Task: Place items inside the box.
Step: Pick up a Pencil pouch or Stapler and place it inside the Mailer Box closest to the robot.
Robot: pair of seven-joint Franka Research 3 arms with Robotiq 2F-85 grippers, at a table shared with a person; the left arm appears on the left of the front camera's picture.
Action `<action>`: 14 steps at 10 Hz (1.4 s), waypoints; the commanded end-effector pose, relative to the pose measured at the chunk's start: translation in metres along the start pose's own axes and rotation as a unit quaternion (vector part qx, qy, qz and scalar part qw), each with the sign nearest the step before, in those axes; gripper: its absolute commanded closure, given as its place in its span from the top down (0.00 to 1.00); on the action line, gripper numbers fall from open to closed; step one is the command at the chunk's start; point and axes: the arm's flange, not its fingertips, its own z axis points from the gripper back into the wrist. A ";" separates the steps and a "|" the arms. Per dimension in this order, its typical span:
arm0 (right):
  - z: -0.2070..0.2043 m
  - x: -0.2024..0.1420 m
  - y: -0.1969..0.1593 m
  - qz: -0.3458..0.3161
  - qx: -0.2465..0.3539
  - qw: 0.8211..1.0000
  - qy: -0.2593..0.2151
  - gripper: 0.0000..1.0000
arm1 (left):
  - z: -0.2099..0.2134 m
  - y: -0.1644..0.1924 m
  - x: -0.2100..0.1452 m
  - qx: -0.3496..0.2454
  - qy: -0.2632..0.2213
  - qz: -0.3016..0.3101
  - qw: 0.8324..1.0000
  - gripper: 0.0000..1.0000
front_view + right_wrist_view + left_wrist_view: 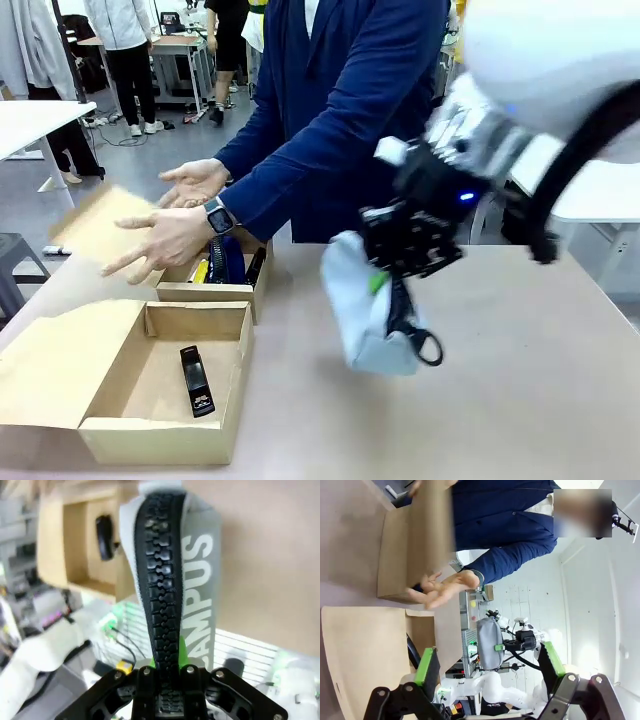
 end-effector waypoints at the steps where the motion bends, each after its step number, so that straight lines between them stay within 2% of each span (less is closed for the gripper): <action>1: 0.034 -0.050 -0.055 -0.140 -0.041 0.985 -0.088 0.11 | -0.001 0.000 -0.001 -0.004 0.005 -0.010 1.000 1.00; 2: 0.032 -0.062 -0.074 -0.116 -0.049 0.989 -0.082 0.11 | -0.001 0.000 -0.001 -0.004 0.005 -0.010 1.000 1.00; 4: 0.033 -0.069 -0.108 -0.161 -0.087 0.983 -0.028 0.11 | -0.001 0.000 -0.001 -0.004 0.005 -0.010 1.000 1.00; 7: 0.029 -0.061 -0.108 -0.139 -0.100 0.985 -0.003 0.11 | -0.001 0.000 -0.001 -0.004 0.005 -0.010 1.000 1.00; 9: 0.011 -0.037 -0.084 -0.090 -0.119 0.988 0.034 0.11 | -0.001 0.000 -0.001 -0.004 0.005 -0.010 1.000 1.00; 10: -0.002 -0.019 -0.061 -0.060 -0.142 0.987 0.046 0.11 | -0.001 0.000 -0.001 -0.004 0.005 -0.010 1.000 1.00; 12: -0.041 0.014 -0.010 0.017 -0.142 0.988 0.055 0.11 | -0.001 0.000 -0.001 -0.004 0.005 -0.010 1.000 1.00; 13: -0.058 0.025 0.006 0.020 -0.159 0.986 0.052 0.11 | -0.001 0.000 -0.001 -0.004 0.005 -0.010 1.000 1.00; 14: -0.052 0.023 0.002 0.012 -0.147 0.988 0.035 0.11 | -0.001 0.000 -0.001 -0.004 0.005 -0.010 1.000 1.00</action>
